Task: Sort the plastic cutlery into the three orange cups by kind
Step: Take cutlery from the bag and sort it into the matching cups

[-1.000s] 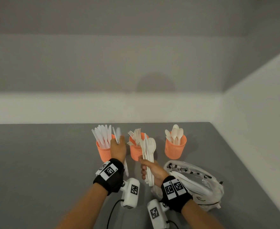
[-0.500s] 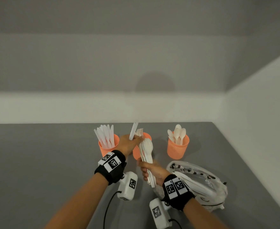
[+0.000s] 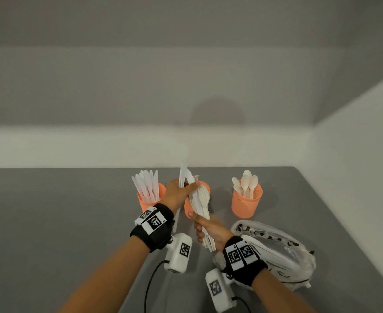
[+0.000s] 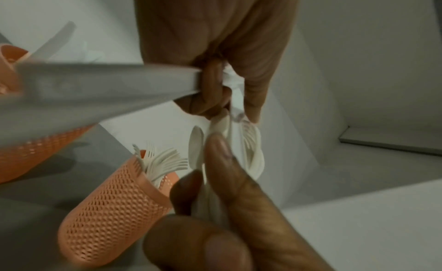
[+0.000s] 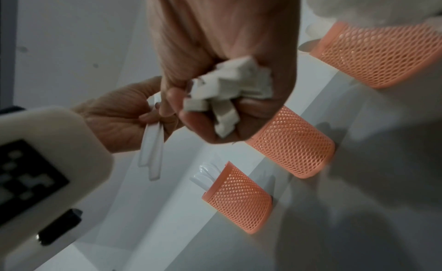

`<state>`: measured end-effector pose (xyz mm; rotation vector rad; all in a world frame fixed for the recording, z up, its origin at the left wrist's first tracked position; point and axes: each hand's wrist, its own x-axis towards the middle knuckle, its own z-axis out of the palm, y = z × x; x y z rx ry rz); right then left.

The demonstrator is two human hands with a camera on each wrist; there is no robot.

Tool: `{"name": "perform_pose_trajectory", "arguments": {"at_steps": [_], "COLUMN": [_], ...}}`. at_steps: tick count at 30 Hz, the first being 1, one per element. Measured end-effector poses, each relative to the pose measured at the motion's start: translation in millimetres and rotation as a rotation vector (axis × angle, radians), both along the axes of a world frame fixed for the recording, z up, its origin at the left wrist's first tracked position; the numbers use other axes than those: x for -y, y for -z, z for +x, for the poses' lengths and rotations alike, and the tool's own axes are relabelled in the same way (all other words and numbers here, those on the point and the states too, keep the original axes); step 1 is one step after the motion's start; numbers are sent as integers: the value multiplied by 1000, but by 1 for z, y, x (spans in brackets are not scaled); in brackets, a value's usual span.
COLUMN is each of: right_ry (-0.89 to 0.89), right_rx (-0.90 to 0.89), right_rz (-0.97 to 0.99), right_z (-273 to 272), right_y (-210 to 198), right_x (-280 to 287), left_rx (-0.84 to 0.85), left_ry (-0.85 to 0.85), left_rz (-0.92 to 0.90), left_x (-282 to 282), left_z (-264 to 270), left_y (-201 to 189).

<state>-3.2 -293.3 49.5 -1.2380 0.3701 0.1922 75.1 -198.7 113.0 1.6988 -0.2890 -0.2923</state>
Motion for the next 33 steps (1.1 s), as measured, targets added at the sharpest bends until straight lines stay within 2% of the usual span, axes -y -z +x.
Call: {"name": "perform_pose_trajectory", "arguments": {"at_steps": [5,8,12,14,17,21,25,30,33], "right_ry": [4,-19,44,73,59,60,51,78,82], "right_rx": [4,-14,-42,-47,-49,-63,-92,-110,-100], "right_rz": [-15,-56,-76,-58,-62,-62,-136,-133,-100], "right_z": [0,2,3,4,7,12,13,15,14], "right_y": [-1,0,6,6,-1,-7,-4,1,2], "right_x": [-2,-3,-2,2,6,7,6,7,7], "left_rx": [125,88,-78,-104,-40,61,181,139,185], "left_ry": [-111,-265,-421,-454,-523,-633,-598,-523,-451], "left_rz": [81,-37,-294,-286,-204,-269,-149,-24,50], "left_x": [-3,-8,-23,-33,-44,-48,-46,-46,-47], "left_z": [9,22,45,58,75,96,111,114,112], "left_y": [3,-2,-7,-5,-11,-23,-10,38,58]}}
